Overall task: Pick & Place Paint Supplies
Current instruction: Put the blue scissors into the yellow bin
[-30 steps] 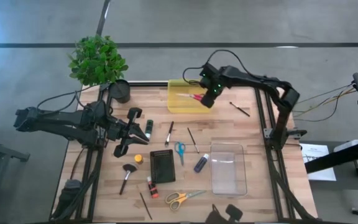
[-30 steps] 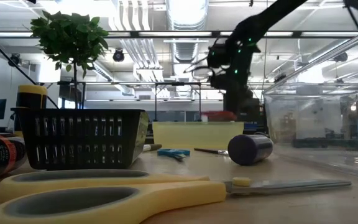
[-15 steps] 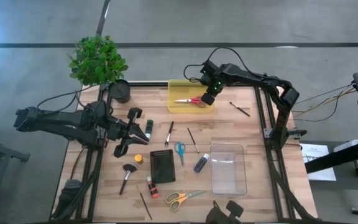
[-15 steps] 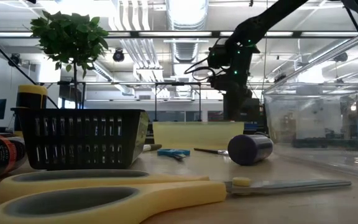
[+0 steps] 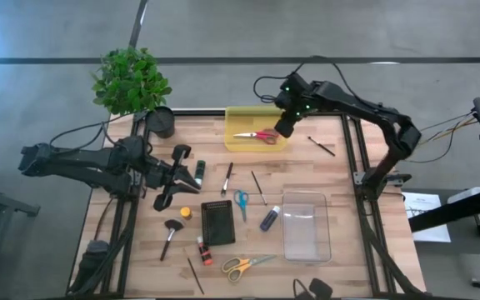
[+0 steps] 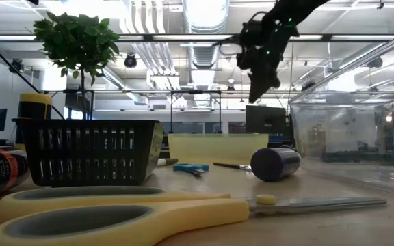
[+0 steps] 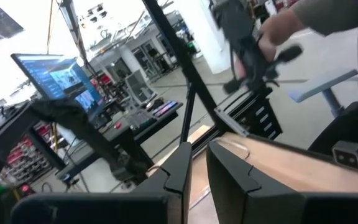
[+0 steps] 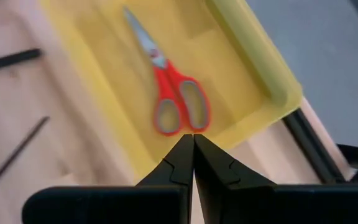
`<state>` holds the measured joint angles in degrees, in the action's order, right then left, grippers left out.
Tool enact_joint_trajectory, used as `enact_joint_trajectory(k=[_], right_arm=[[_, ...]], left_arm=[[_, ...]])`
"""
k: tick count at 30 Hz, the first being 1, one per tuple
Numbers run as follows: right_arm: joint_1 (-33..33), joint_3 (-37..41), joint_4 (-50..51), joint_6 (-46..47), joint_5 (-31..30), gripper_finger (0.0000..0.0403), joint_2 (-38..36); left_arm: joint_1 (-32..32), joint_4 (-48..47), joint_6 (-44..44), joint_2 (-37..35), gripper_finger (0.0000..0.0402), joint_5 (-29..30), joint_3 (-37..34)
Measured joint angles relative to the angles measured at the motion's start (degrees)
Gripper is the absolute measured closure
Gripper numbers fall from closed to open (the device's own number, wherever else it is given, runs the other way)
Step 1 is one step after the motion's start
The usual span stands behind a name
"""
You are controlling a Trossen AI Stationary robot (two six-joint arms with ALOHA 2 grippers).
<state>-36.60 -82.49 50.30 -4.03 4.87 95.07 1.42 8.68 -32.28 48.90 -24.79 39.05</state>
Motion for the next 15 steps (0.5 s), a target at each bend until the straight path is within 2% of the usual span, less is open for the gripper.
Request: enact_joint_trajectory(k=[9,15], right_arm=[[6.4,6.9,-2.9,4.8,8.6,0.0394,-9.4],[13.1,10.2,-6.6,8.0,10.6,0.0394,-14.4]], left_arm=[[0.0,-2.4,-0.9,0.1,0.0344,7.0,0.0],[0.0,-3.0,-0.9,0.1,0.0344,9.1,0.0]])
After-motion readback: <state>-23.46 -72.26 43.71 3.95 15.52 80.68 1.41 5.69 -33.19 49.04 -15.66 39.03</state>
